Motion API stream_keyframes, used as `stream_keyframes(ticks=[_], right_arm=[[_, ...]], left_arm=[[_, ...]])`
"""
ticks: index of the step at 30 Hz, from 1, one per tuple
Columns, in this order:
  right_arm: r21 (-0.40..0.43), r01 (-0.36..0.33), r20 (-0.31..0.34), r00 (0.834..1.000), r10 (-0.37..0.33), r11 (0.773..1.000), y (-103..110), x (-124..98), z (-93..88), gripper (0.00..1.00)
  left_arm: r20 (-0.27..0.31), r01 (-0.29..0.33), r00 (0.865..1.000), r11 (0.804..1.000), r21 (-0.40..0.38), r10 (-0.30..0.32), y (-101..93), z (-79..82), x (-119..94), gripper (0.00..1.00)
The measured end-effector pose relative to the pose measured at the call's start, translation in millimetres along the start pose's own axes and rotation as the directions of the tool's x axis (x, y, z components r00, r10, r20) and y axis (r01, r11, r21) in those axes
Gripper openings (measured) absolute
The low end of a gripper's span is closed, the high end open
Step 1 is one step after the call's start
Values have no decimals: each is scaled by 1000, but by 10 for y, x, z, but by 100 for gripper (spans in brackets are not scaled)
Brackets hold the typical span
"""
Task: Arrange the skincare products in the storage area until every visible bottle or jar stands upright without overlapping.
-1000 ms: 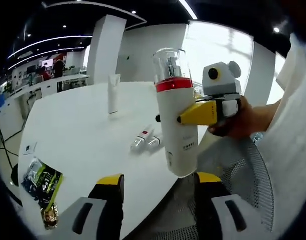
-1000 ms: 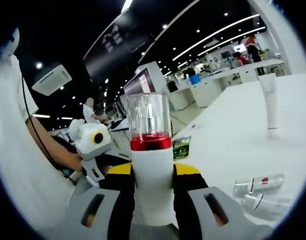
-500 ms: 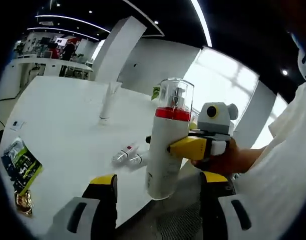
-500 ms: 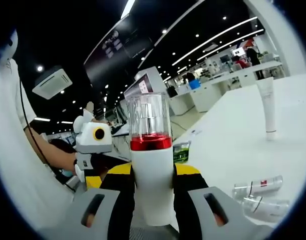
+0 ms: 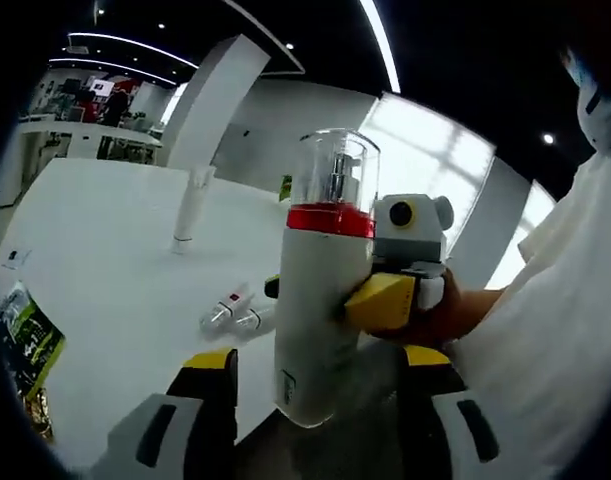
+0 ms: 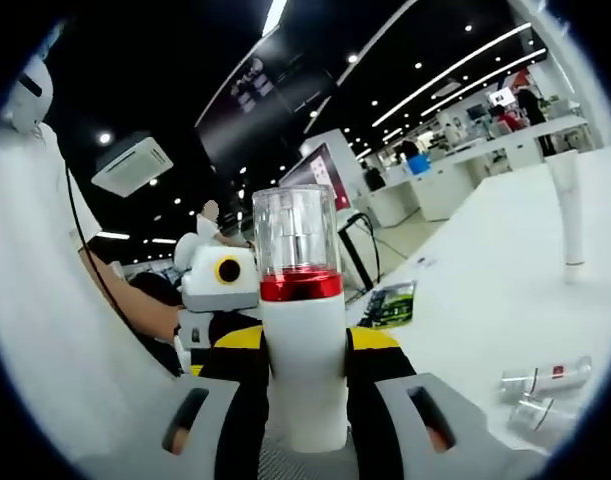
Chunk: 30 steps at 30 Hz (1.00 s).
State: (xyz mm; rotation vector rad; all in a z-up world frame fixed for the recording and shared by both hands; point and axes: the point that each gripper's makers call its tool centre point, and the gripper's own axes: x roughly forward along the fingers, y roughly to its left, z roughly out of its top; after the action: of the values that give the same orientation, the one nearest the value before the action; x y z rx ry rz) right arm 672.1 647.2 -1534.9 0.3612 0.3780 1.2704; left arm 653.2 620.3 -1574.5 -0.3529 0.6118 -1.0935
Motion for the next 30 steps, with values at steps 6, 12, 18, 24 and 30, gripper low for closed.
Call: stream_keyframes(ticks=[6, 12, 18, 24, 30], right_arm=[[6, -75, -13, 997, 75, 997, 159, 24, -33, 27], [47, -147, -1, 989, 147, 988, 276, 17, -29, 27], [35, -188, -39, 981, 189, 982, 366, 53, -93, 27], [26, -188, -50, 981, 190, 982, 361, 69, -112, 27], [18, -165, -57, 985, 165, 986, 305, 97, -123, 27]], left_arm=[[-1, 75, 997, 996, -41, -75, -87, -10, -38, 56], [10, 141, 990, 989, -43, -141, -167, -7, -55, 54], [-39, 184, 982, 982, -34, -186, -208, -95, -67, 43], [-54, 194, 979, 981, -32, -195, -252, -109, -63, 33], [-63, 144, 988, 990, -11, -144, -202, -116, -50, 32]])
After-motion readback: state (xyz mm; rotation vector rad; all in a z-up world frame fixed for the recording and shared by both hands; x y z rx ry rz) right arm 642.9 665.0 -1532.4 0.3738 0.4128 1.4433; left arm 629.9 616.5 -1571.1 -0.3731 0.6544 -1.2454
